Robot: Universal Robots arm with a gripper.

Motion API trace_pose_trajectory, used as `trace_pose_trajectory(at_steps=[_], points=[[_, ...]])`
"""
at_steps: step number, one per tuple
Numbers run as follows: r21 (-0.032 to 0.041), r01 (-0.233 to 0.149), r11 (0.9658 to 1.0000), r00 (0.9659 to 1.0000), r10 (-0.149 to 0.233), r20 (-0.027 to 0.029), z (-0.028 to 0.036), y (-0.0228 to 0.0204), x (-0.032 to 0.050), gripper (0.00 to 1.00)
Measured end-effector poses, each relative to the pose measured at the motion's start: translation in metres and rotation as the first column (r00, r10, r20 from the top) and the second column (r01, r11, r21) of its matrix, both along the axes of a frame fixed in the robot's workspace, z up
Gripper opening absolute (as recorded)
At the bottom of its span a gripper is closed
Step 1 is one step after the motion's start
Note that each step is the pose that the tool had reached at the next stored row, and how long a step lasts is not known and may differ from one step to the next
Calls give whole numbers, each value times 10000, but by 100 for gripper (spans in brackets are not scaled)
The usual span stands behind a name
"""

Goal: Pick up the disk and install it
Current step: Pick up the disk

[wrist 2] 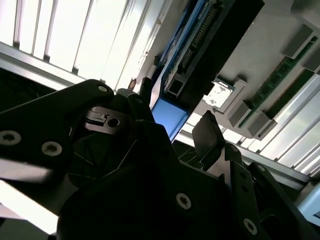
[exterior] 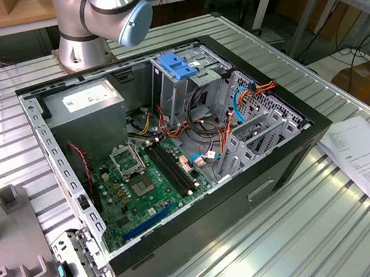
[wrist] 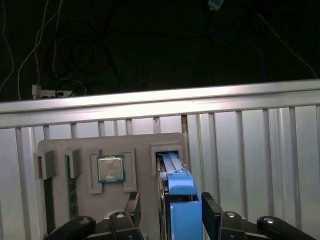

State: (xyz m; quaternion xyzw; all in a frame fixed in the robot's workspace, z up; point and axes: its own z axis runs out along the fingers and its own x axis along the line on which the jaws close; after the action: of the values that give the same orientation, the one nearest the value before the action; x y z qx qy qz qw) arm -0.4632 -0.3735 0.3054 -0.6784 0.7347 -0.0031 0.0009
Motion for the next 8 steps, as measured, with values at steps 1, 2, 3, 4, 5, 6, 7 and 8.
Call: trace_pose_trajectory(at_steps=[1, 2, 3, 4, 5, 6, 7, 8], points=[[6, 0, 10000, 10000, 0, -1, -5, 3, 0, 60], [11, 0, 10000, 10000, 0, 0, -8, 6, 0, 60], [13, 0, 10000, 10000, 0, 0, -16, 13, 0, 60], [13, 0, 10000, 10000, 0, 0, -22, 17, 0, 60], [13, 0, 10000, 10000, 0, 1, -30, 24, 0, 60], [13, 0, 10000, 10000, 0, 0, -36, 32, 0, 60], [13, 0, 10000, 10000, 0, -1, -42, 45, 0, 60], [13, 0, 10000, 10000, 0, -1, -48, 60, 0, 60]])
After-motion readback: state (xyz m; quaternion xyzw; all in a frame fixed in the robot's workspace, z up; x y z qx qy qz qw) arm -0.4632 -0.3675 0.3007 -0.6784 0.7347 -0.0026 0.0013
